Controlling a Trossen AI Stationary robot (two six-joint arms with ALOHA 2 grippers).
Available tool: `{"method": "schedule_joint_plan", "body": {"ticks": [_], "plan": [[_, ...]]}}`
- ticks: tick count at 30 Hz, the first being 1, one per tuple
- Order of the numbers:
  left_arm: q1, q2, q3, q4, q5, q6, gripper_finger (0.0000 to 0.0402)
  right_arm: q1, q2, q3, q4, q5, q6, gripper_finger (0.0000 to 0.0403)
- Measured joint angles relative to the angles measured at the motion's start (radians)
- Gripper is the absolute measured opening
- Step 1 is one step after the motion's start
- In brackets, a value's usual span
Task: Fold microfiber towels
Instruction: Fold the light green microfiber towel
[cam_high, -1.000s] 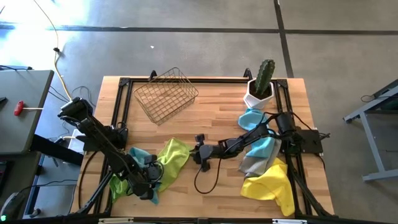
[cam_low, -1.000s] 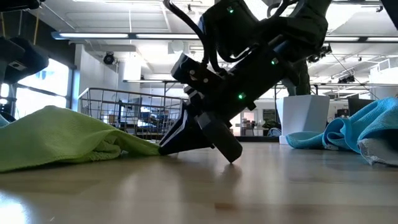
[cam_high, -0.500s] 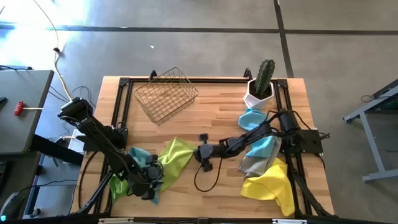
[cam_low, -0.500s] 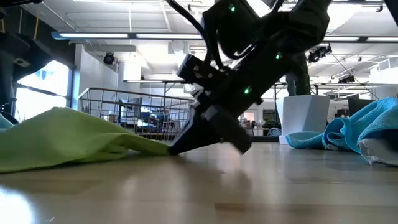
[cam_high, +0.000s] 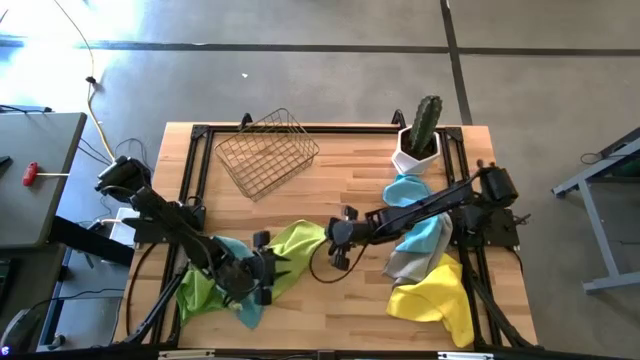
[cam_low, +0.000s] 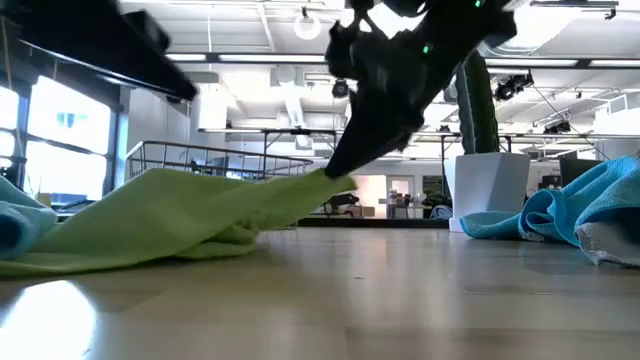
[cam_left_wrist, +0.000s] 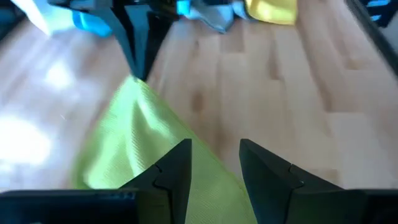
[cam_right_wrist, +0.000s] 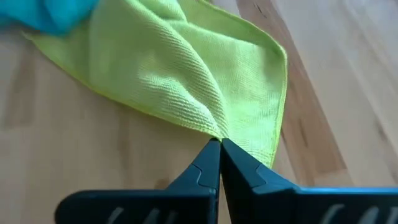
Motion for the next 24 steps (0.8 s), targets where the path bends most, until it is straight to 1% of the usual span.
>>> {"method": "schedule_joint_plan", "body": {"ticks": [4,9,12,15,20,22,24], "plan": [[0.053,0.031,0.000,0.107,-0.001,0.159,0.0126,0.002,-0.075,0.001,-0.045,-0.007,0.098,0.0000],[0.116,0.072,0.000,0.287,-0.011,0.308,0.0126,0.002,-0.147,0.001,-0.067,-0.005,0.191,0.0000],[0.146,0.090,0.000,0.381,-0.012,0.385,0.0127,0.002,-0.176,0.001,-0.074,-0.002,0.216,0.0000],[0.164,0.108,0.000,0.423,-0.010,0.446,0.0127,0.002,-0.209,0.001,-0.076,0.029,0.215,0.0000],[0.172,0.152,-0.001,0.434,0.020,0.459,0.0127,-0.002,-0.251,0.001,-0.087,0.116,0.184,0.0000],[0.167,0.181,0.000,0.434,0.053,0.440,0.0127,-0.010,-0.259,0.001,-0.093,0.131,0.169,0.0000],[0.159,0.211,-0.001,0.430,0.108,0.404,0.0127,-0.018,-0.261,0.002,-0.102,0.145,0.165,0.0000]]}}
